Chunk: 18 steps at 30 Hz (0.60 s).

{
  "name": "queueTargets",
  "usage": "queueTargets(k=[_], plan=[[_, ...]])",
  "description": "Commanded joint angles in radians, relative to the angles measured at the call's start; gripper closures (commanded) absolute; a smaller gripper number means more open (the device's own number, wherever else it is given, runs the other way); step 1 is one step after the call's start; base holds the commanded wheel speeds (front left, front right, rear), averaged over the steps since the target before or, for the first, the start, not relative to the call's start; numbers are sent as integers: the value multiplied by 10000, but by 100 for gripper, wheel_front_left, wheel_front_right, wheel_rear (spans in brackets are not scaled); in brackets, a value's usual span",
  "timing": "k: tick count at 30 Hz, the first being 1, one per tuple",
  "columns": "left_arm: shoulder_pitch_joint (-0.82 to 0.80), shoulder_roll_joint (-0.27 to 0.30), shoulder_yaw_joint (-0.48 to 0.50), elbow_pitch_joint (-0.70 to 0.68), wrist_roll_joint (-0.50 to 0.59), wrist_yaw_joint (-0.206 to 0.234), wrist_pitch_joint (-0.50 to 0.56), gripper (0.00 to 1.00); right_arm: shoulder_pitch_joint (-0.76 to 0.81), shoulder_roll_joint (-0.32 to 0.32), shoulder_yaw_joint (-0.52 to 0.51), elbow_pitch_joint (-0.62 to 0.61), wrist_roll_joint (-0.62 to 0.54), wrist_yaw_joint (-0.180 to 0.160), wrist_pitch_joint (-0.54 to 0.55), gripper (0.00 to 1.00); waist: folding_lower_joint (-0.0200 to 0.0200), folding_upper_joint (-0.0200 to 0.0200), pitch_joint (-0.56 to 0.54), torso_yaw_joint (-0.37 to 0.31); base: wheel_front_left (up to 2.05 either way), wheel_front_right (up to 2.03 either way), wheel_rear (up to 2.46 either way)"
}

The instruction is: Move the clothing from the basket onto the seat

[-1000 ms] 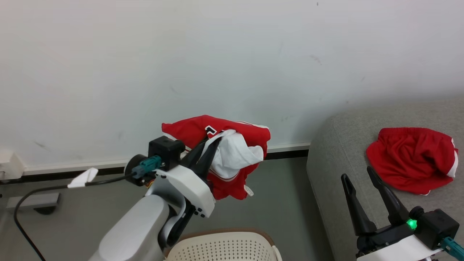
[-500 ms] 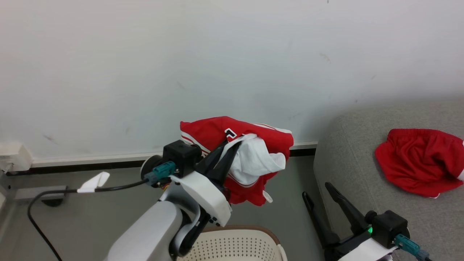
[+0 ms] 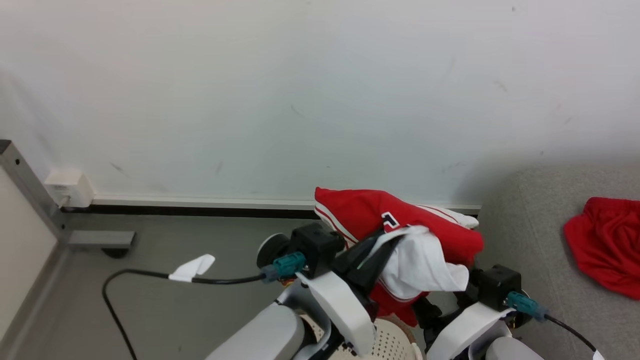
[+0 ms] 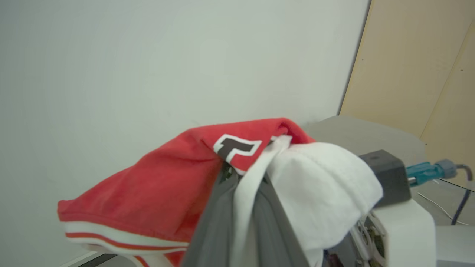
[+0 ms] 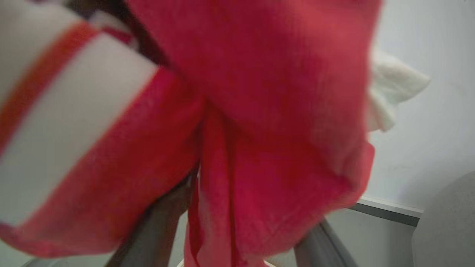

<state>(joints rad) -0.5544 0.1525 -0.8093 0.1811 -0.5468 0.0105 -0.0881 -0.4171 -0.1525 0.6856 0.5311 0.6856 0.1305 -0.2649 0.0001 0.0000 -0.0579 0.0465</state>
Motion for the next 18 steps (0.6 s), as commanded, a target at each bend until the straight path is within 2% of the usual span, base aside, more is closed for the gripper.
queueTargets(k=[1, 9, 10, 12, 13, 18], plan=[[119, -55, -55, -103, 94, -45, 27, 100, -200, 39, 87, 145, 122, 6, 13, 0, -1, 0, 17, 209, 0, 0, 0], [262, -268, -426, -162, -66, -173, 112, 100, -728, 43, 605, 713, 488, 6, 11, 0, -1, 0, 65, 745, 0, 0, 0], [274, -256, -426, -147, -84, -159, 108, 100, -736, 41, 637, 701, 531, 6, 11, 37, -1, 0, 70, 772, 0, 0, 0], [291, -215, -401, -101, -104, -126, 105, 100, -718, 0, 679, 640, 562, 6, 11, 95, -1, 0, 77, 808, 0, 0, 0], [291, -186, -381, -75, -101, -104, 93, 100, -698, -19, 693, 591, 585, 6, 13, 100, -1, 0, 82, 812, 0, 0, 0], [358, -59, -170, 114, -275, -3, -24, 100, -529, -195, 703, 358, 616, 6, 11, 100, -1, 0, 100, 649, 0, 0, 0]])
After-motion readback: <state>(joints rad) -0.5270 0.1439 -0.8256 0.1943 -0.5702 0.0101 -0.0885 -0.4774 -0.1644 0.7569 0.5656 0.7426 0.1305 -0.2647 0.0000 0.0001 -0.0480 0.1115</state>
